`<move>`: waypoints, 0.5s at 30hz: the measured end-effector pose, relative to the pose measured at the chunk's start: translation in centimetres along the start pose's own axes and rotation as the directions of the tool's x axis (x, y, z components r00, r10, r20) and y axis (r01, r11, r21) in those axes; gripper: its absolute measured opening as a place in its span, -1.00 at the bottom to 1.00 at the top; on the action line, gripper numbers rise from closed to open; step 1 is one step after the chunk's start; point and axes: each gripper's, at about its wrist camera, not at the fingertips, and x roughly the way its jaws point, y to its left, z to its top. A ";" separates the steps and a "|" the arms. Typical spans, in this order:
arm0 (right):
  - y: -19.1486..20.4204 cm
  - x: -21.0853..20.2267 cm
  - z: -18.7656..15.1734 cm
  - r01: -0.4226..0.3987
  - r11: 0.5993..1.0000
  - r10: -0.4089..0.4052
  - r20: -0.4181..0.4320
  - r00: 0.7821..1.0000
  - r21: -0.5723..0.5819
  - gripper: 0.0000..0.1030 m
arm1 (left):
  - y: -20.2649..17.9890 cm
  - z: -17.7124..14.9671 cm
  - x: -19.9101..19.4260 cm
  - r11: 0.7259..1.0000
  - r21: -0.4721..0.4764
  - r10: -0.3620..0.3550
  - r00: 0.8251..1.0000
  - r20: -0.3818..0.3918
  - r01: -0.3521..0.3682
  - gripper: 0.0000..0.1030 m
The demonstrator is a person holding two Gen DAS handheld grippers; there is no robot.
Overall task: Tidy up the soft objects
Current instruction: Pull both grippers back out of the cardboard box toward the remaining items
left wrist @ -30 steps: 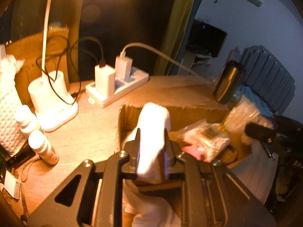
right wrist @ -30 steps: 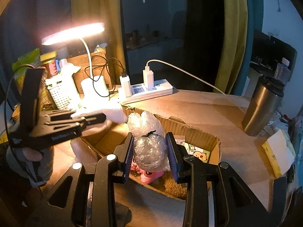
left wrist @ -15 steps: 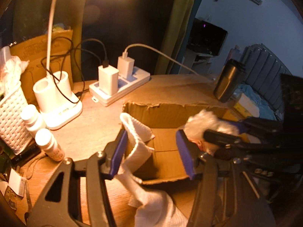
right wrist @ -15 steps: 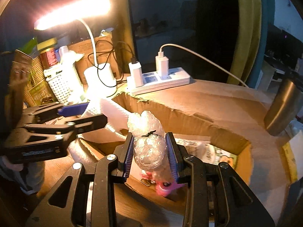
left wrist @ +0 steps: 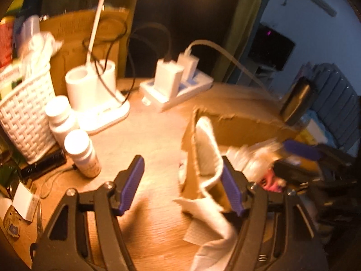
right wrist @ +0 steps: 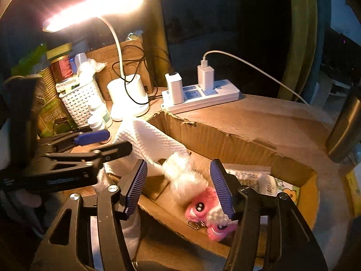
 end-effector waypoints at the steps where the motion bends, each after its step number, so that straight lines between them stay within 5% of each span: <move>1: -0.2 -0.2 -0.2 0.004 1.000 -0.004 0.000 1.000 0.006 0.19 | 0.0 -0.2 0.4 1.000 0.004 0.002 1.000 -0.014 -0.002 0.33; 7: -1.0 -1.3 -1.4 0.029 0.999 -0.029 -0.010 1.000 0.025 0.19 | -0.8 -0.8 1.0 1.000 0.030 0.012 0.999 -0.037 -0.010 0.33; 15: -0.9 -3.5 -2.5 0.047 0.998 -0.048 0.015 0.999 0.033 0.19 | -1.6 -0.5 -2.7 0.999 0.039 -0.012 0.999 0.051 0.010 0.33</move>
